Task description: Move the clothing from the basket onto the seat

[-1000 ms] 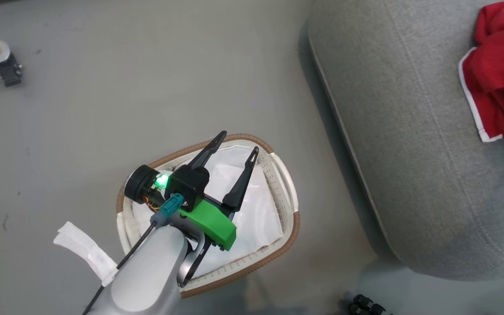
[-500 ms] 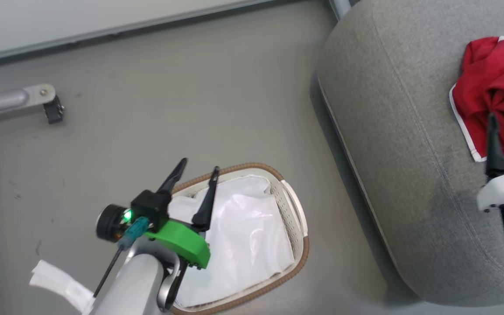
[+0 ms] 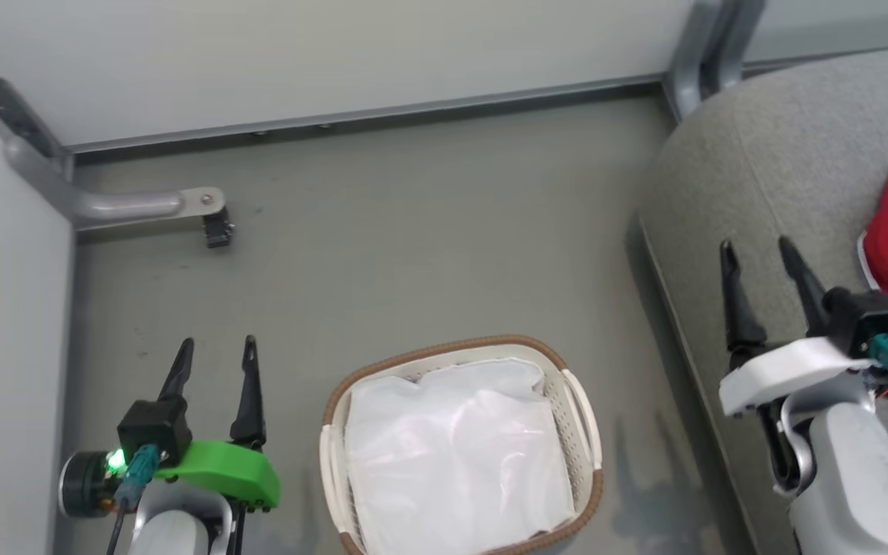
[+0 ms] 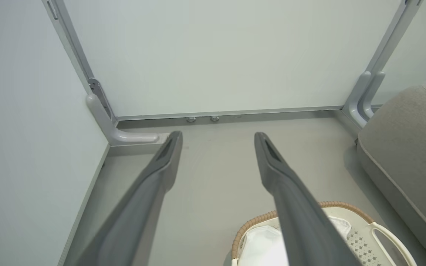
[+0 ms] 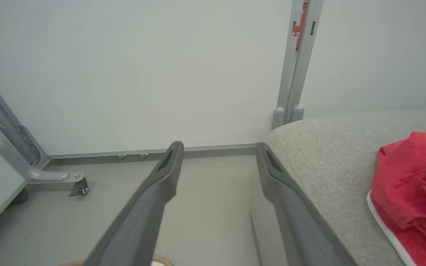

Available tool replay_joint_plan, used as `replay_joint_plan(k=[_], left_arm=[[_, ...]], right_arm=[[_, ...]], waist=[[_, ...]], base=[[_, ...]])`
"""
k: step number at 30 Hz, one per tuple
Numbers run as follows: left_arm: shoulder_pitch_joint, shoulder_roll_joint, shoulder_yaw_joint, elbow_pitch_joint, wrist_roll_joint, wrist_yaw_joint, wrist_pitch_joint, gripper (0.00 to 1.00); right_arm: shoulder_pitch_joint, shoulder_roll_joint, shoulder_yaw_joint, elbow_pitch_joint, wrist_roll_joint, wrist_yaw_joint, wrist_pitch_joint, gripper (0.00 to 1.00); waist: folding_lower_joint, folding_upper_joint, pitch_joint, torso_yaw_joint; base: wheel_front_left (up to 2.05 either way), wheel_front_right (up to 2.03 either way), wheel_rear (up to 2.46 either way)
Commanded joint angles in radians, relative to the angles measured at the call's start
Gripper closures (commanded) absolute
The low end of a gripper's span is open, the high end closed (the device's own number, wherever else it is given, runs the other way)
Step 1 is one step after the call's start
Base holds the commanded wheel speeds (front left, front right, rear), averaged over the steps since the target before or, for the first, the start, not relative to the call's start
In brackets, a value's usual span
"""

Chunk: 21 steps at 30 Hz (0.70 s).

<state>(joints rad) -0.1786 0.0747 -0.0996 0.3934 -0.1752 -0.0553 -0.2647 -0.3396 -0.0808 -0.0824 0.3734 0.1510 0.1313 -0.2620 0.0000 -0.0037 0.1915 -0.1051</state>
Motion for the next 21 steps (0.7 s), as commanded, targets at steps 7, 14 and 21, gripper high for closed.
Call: replay_joint_plan(k=[7,14,21], left_arm=[[0.112,-0.013,0.085,-0.002,0.041,-0.003,0.001,0.0],[0.201,-0.021,0.135,-0.014,0.028,-0.026,0.001,0.0],[0.215,-0.026,0.136,0.006,0.021,-0.04,0.0,1.0]], right_arm=[[0.127,0.019,0.009,0.037,0.012,-0.001,-0.004,0.0],[0.227,0.026,0.003,0.05,0.031,-0.001,-0.004,0.0],[0.239,0.036,0.006,0.072,0.03,0.0,0.002,1.0]], waist=[[0.0,0.0037,-0.123,0.101],[0.0,0.0037,-0.17,0.103],[0.0,0.0,-0.174,0.101]], base=[[0.0,0.0,0.0],[0.0,0.0,0.0],[0.0,0.0,0.0]])
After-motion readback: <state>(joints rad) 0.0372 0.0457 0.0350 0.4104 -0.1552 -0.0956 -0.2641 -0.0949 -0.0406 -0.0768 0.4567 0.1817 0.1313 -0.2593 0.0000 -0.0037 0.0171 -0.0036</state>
